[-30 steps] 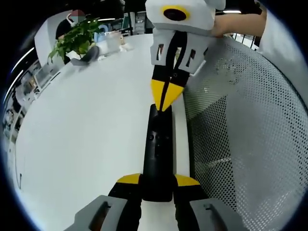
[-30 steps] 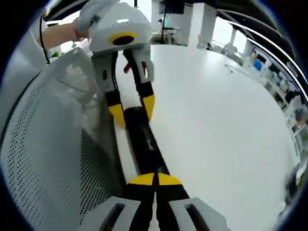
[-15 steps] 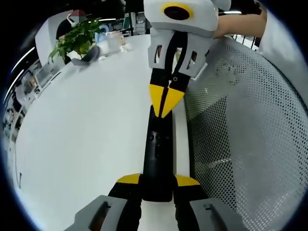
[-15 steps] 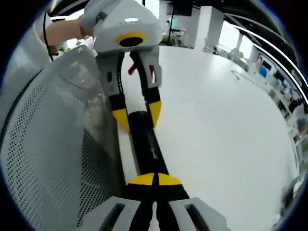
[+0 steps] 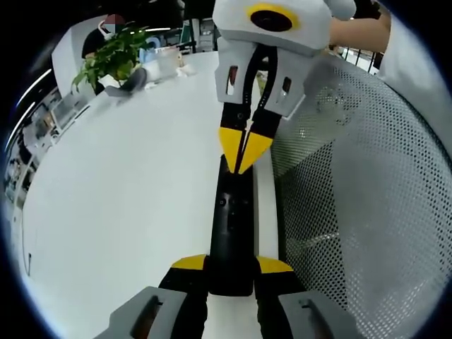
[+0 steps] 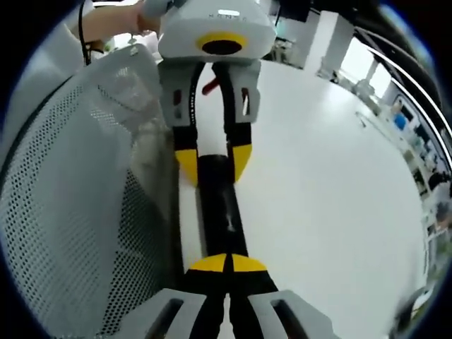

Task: Press the specified remote control buttons in sequence, fully releasing each button before pressing the next.

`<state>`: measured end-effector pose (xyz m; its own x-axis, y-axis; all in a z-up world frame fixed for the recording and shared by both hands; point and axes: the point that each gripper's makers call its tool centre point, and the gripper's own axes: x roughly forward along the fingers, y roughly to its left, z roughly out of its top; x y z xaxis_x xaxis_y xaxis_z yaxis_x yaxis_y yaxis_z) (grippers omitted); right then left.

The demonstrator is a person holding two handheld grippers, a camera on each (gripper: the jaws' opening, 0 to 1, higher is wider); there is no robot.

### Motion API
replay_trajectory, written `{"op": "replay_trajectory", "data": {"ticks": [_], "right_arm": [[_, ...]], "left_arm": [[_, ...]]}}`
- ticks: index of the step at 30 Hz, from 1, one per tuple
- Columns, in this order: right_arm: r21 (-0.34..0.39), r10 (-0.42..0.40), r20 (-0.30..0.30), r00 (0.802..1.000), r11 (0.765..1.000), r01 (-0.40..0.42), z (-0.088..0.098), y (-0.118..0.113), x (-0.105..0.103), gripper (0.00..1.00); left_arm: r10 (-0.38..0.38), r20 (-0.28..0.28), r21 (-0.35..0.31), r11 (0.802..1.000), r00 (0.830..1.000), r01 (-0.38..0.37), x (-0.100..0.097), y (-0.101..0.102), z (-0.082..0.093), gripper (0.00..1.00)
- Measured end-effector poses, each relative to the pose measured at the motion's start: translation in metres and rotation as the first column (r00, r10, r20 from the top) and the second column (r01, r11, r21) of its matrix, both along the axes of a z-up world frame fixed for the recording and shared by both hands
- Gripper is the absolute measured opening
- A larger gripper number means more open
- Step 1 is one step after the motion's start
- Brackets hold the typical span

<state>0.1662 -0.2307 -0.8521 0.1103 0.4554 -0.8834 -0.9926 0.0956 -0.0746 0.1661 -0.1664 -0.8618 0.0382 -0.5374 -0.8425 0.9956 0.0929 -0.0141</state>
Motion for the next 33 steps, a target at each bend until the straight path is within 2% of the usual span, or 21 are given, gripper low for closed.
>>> {"op": "replay_trajectory", "data": {"ticks": [7, 14, 18, 19, 21, 23, 26, 33], "right_arm": [[-0.022, 0.025, -0.010, 1.000, 0.999, -0.025, -0.0008, -0.0005, -0.0001, 0.00], [-0.009, 0.013, -0.005, 1.000, 1.000, -0.013, -0.0007, -0.0008, 0.0004, 0.00], [0.045, 0.012, -0.026, 1.000, 0.999, -0.011, 0.0016, -0.0009, 0.0010, 0.00], [0.075, -0.016, -0.058, 0.998, 0.997, 0.021, 0.0020, -0.0008, 0.0002, 0.00], [0.093, -0.041, -0.060, 0.997, 0.995, 0.047, 0.0025, -0.0022, 0.0041, 0.00], [0.089, -0.030, -0.061, 0.998, 0.995, 0.036, 0.0021, -0.0040, 0.0031, 0.00], [0.098, -0.028, -0.065, 0.997, 0.995, 0.034, 0.0027, -0.0009, 0.0017, 0.07], [0.064, 0.031, -0.040, 0.999, 0.998, -0.028, 0.0010, 0.0001, 0.0005, 0.04]], "left_arm": [[-0.001, -0.001, 0.000, 1.000, 1.000, 0.001, 0.0005, 0.0005, 0.0001, 0.24], [-0.002, 0.000, 0.001, 1.000, 1.000, 0.002, 0.0007, 0.0009, 0.0001, 0.24], [0.001, 0.000, -0.001, 1.000, 1.000, -0.001, 0.0008, 0.0009, 0.0001, 0.24], [0.001, 0.000, -0.001, 1.000, 1.000, -0.001, 0.0008, 0.0009, 0.0001, 0.24], [0.001, 0.000, -0.001, 1.000, 1.000, -0.001, 0.0008, 0.0010, 0.0000, 0.24], [-0.001, -0.001, -0.001, 1.000, 1.000, 0.001, 0.0009, 0.0010, -0.0001, 0.24], [-0.007, -0.002, 0.002, 1.000, 1.000, 0.007, 0.0008, 0.0013, 0.0000, 0.24], [-0.008, -0.003, 0.003, 1.000, 1.000, 0.008, 0.0007, 0.0012, 0.0000, 0.24]]}}
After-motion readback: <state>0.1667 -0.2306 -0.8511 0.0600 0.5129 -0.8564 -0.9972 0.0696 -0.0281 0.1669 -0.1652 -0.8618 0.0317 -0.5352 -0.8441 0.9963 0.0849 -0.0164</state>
